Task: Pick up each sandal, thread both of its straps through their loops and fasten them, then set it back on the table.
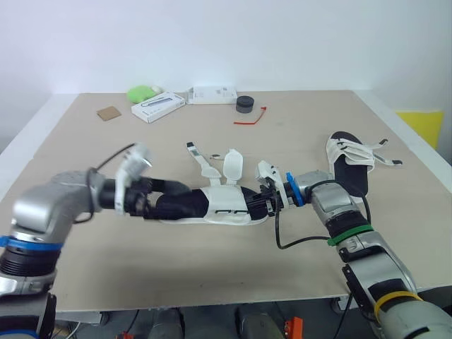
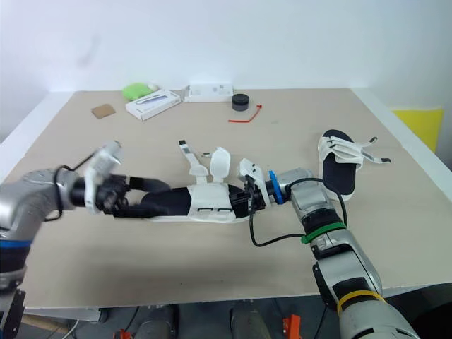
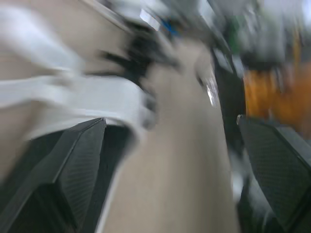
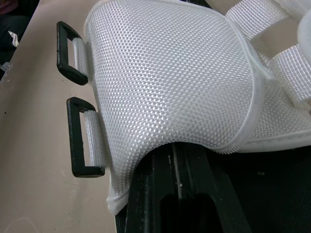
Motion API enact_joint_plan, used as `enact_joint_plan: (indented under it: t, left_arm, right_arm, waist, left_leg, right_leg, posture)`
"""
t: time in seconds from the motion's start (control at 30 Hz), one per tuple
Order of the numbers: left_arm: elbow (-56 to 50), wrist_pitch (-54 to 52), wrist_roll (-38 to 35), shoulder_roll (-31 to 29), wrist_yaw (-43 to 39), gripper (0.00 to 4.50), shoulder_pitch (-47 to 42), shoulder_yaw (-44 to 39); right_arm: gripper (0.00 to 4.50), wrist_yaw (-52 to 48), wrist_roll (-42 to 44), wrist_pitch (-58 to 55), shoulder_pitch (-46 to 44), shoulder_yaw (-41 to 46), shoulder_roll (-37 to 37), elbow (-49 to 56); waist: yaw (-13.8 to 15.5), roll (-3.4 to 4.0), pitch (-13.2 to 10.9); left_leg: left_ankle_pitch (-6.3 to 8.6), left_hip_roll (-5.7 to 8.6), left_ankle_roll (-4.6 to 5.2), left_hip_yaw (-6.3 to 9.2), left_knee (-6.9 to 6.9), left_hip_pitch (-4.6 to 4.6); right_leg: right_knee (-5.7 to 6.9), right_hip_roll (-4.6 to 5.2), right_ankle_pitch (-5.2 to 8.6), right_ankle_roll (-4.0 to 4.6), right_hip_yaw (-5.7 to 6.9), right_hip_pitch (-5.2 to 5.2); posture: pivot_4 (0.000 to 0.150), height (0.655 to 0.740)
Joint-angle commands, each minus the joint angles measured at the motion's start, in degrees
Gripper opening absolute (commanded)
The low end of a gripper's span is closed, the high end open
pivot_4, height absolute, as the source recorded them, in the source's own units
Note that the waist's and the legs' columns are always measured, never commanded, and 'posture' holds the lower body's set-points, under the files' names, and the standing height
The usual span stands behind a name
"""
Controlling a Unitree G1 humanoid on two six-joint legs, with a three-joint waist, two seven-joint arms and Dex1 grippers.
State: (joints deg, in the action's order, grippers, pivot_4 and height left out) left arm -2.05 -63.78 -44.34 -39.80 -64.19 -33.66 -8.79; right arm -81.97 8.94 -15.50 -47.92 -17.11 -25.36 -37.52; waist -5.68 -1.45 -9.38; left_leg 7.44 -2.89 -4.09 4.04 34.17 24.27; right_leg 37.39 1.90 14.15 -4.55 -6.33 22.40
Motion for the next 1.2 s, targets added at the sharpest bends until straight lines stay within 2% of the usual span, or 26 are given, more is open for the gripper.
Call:
enact_joint_plan:
  t: [0.03,0.1,0.3,0.63,0.9,1.0,1.07,1.2]
  left_arm:
    - [10.9,-5.7,1.2,5.9,12.4,4.46,-5.1,-2.5]
    - [19.2,-6.6,3.0,9.9,18.6,4.46,-9.2,-3.8]
    - [39.1,-1.5,9.3,16.9,26.8,4.46,-18.7,-2.7]
    - [61.4,12.6,15.6,20.5,29.2,4.46,-28.8,-4.7]
    - [70.0,21.1,16.7,23.5,30.9,4.46,-33.9,-8.2]
    - [72.0,24.3,17.1,24.3,34.2,3.66,-34.7,-10.0]
    - [72.6,25.7,17.4,24.8,35.4,2.67,-35.0,-10.6]
    - [72.3,26.3,17.3,24.8,35.9,1.19,-35.4,-11.8]
  right_arm:
    - [0.0,1.1,-3.6,-0.3,1.6,-2.5,1.1,-2.7]
    - [0.0,1.1,-3.8,0.0,1.9,-2.4,1.3,-2.7]
    - [0.0,1.1,-4.0,-0.3,2.5,-2.3,1.5,-1.5]
    - [0.0,1.1,-3.8,-1.8,4.3,-2.3,1.2,1.5]
    - [0.0,1.4,-3.8,-2.5,3.8,-2.3,1.7,2.0]
    - [0.0,1.4,-3.8,-2.7,4.0,-2.4,1.8,2.5]
    - [0.0,1.5,-3.9,-2.8,4.1,-2.4,1.9,2.7]
    - [0.0,1.8,-3.7,-3.0,4.3,-2.1,1.7,3.0]
  waist:
    - [-0.1,-0.03,0.0]
    - [-0.2,-0.15,0.0]
    - [-0.4,-0.31,0.1]
    - [-0.5,-0.34,0.1]
    - [-0.5,-0.35,0.1]
    - [-0.6,-0.34,0.1]
    - [-0.6,-0.35,0.1]
    - [-0.6,-0.37,0.1]
  left_leg:
    - [0.0,0.01,0.0,0.01,0.01,-0.02]
    - [0.0,0.03,0.0,0.02,0.02,-0.02]
    - [-0.03,-0.01,0.05,0.15,-0.07,-0.02]
    - [0.03,-0.04,-0.05,0.2,-0.33,-0.02]
    - [0.05,-0.04,-0.08,0.21,-0.34,-0.02]
    - [0.05,-0.04,-0.08,0.2,-0.39,-0.02]
    - [0.05,-0.04,-0.08,0.2,-0.45,-0.02]
    - [0.04,-0.04,-0.07,0.2,-0.53,-0.02]
  right_leg:
    - [-0.02,0.0,0.0,0.0,0.0,-0.01]
    - [-0.02,-0.01,-0.01,-0.01,0.02,-0.03]
    - [0.0,-0.23,-0.13,-0.05,-0.02,-0.23]
    - [-0.02,-0.32,-0.05,0.04,-0.05,-0.14]
    - [-0.02,-0.32,-0.04,0.04,-0.05,-0.12]
    - [-0.02,-0.33,-0.04,0.05,-0.05,-0.09]
    - [-0.02,-0.33,-0.03,0.06,-0.05,-0.06]
    - [-0.02,-0.34,-0.03,0.03,-0.05,-0.02]
  posture:
    - [0.15,0.74]
    - [0.15,0.74]
    - [0.15,0.74]
    - [0.15,0.74]
    - [0.15,0.74]
    - [0.15,0.74]
    - [0.15,0.74]
    - [0.15,0.74]
